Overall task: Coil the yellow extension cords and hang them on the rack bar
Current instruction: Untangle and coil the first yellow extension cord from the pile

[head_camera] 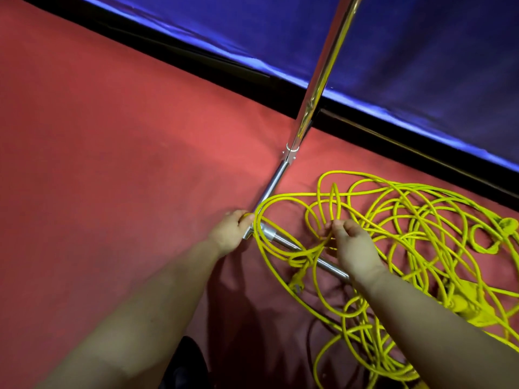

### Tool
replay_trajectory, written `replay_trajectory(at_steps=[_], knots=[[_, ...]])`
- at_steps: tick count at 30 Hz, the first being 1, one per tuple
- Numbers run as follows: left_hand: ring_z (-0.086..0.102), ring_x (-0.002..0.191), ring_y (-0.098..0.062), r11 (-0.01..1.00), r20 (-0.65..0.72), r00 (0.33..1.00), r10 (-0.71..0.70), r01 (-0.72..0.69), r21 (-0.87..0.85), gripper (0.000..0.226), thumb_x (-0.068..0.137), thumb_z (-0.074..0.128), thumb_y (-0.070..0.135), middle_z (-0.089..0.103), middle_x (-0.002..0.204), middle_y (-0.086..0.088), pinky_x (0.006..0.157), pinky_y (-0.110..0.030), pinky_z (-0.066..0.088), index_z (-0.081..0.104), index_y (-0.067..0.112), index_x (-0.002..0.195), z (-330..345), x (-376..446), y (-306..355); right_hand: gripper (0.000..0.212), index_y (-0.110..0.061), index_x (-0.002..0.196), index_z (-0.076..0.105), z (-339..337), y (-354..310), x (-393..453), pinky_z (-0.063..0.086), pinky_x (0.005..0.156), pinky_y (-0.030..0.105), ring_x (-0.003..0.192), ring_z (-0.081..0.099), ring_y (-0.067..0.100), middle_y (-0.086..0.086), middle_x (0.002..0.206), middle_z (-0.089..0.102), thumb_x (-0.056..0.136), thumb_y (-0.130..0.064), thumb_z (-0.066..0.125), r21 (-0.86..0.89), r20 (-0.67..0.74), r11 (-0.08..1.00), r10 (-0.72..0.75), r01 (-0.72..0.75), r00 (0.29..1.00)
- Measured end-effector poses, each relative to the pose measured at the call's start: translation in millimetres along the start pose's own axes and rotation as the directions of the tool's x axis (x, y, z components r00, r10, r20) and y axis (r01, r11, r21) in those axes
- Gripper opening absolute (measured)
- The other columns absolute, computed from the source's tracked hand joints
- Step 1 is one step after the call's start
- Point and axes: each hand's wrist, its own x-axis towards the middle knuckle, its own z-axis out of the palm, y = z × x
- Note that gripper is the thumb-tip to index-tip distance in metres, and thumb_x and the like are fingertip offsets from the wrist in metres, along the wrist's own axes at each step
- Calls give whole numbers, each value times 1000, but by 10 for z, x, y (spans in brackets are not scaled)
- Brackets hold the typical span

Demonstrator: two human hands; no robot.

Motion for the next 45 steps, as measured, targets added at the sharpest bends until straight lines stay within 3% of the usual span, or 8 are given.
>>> replay_trajectory(at_steps=[12, 18, 22, 27, 34, 37, 40, 45], knots=[[51, 43, -6, 975, 41, 998, -53, 60, -212, 23, 95, 50, 9, 62, 56, 5, 57, -27, 45, 54, 18, 75, -219, -687, -158, 29, -17, 76, 54, -141, -207, -323, 52, 70, 40, 70, 59, 25, 9, 77, 60, 100, -22, 39, 88, -24, 996, 8, -6, 1000], [55, 100, -13, 993, 187, 980, 66, -83, 84, 39, 92, 57, 15, 60, 120, -7, 76, -15, 36, 50, 6, 129, -480, -1087, 788, 26, -15, 81, 52, -631, -649, -874, 50, 43, 18, 42, 59, 5, 4, 68, 56, 101, -21, 37, 325, -80, 945, 3, 23, 997], [58, 95, -14, 965, 275, 943, 188, -230, 130, 63, 88, 63, 18, 55, 121, -6, 65, -7, 40, 32, 10, 142, -505, -1572, 1720, 26, -15, 80, 50, -1146, -966, -1343, 49, 42, 17, 40, 60, 4, 7, 72, 55, 101, -21, 36, 497, -112, 866, 6, 51, 994], [46, 126, -17, 823, 339, 841, 421, -511, 247, 63, 89, 62, 25, 46, 139, -4, 89, -11, 31, 33, 15, 144, -342, -2258, 2748, 26, -16, 80, 51, -1790, -1200, -1924, 49, 42, 17, 48, 61, 11, 5, 71, 56, 101, -25, 38, 583, -183, 798, -52, 151, 982], [58, 103, -26, 735, 406, 826, 392, -546, 401, 26, 98, 44, 31, 64, 108, -10, 85, -30, 42, 58, 12, 108, 29, -2888, 3140, 26, -17, 82, 52, -2576, -1355, -2606, 51, 44, 16, 47, 65, 6, 2, 76, 62, 100, -31, 39, 758, -208, 617, -79, 211, 975], [65, 78, -18, 882, 411, 811, 416, -470, 35, 21, 101, 38, 22, 68, 84, -5, 77, -31, 49, 52, 16, 86, 107, -3160, 3221, 25, -17, 86, 52, -2838, -1361, -2842, 55, 53, 20, 61, 67, 10, 4, 81, 64, 100, -32, 38, 813, -205, 531, -120, 237, 971], [67, 61, -8, 891, 388, 813, 434, -324, -319, 23, 101, 36, 22, 68, 71, 2, 62, -21, 53, 50, 15, 84, 82, -3431, 3379, 25, -16, 95, 54, -2889, -1304, -2991, 52, 65, 26, 79, 66, 15, 4, 89, 66, 98, -38, 40, 696, -146, 682, -172, 225, 974], [70, 61, -18, 742, 237, 879, 414, -175, -648, 19, 99, 41, 22, 70, 66, -3, 58, -28, 58, 52, 11, 88, -50, -3531, 3437, 46, -19, 112, 62, -2656, -1029, -3153, 49, 91, 33, 98, 64, 13, -1, 107, 68, 84, -55, 51, 51, 195, 975, -224, 218, 955]])
